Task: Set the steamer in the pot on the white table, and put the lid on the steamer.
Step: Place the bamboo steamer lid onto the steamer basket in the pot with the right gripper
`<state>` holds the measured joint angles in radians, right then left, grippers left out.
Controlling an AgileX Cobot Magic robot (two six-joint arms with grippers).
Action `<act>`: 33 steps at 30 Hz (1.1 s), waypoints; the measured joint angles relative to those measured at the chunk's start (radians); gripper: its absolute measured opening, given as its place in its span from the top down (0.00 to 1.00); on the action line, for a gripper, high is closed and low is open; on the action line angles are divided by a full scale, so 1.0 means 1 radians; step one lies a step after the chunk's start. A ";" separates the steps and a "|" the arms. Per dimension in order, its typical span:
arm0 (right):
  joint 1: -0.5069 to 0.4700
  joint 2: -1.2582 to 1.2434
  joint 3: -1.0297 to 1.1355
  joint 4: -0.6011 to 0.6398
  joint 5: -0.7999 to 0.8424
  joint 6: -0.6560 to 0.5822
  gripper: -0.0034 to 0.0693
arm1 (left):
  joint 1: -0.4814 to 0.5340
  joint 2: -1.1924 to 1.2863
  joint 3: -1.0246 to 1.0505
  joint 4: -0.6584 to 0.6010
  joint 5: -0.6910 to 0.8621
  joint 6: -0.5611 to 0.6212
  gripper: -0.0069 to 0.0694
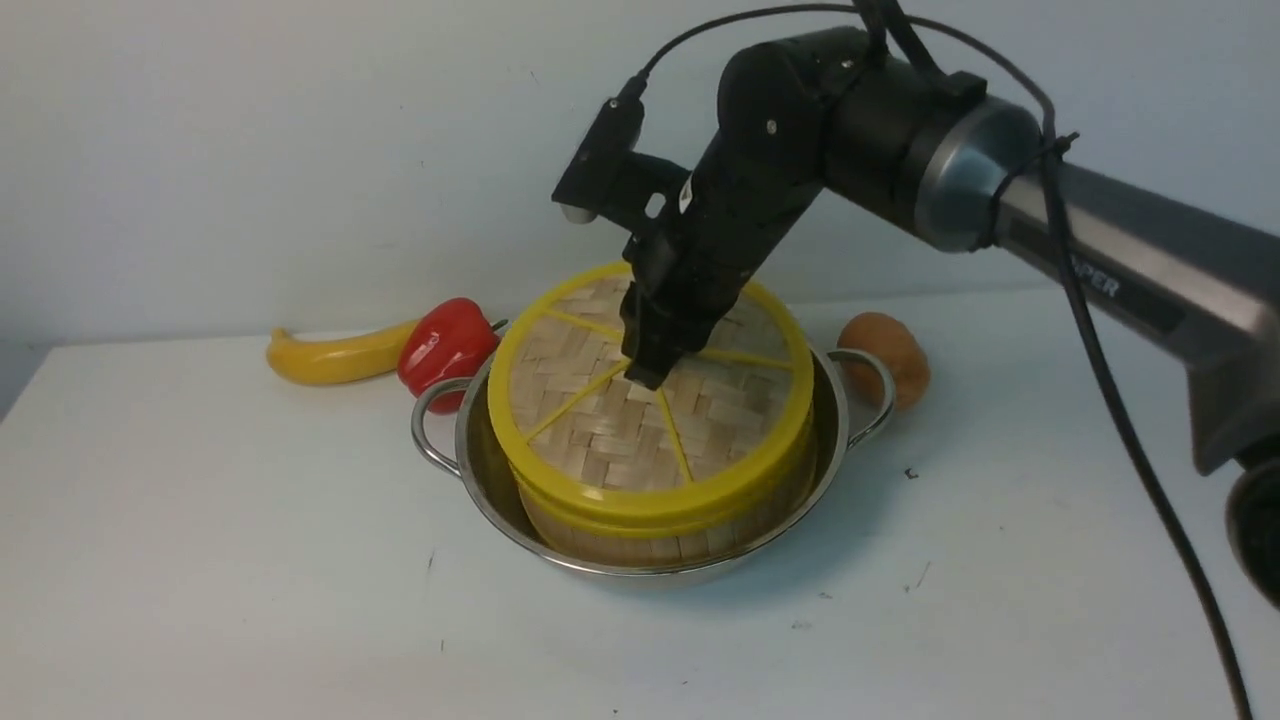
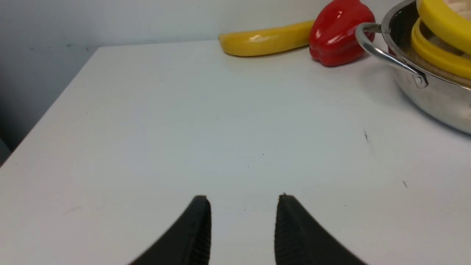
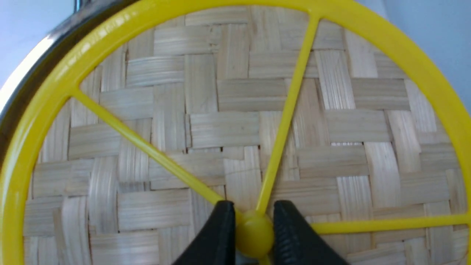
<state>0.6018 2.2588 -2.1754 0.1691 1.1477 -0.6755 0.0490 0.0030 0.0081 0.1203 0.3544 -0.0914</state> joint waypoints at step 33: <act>0.000 0.028 -0.176 -0.048 0.092 0.225 0.76 | 0.000 0.000 0.000 0.000 0.000 0.000 0.59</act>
<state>0.6018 2.2868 -2.3518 0.1207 1.2396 -0.4506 0.0490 0.0030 0.0081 0.1203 0.3544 -0.0914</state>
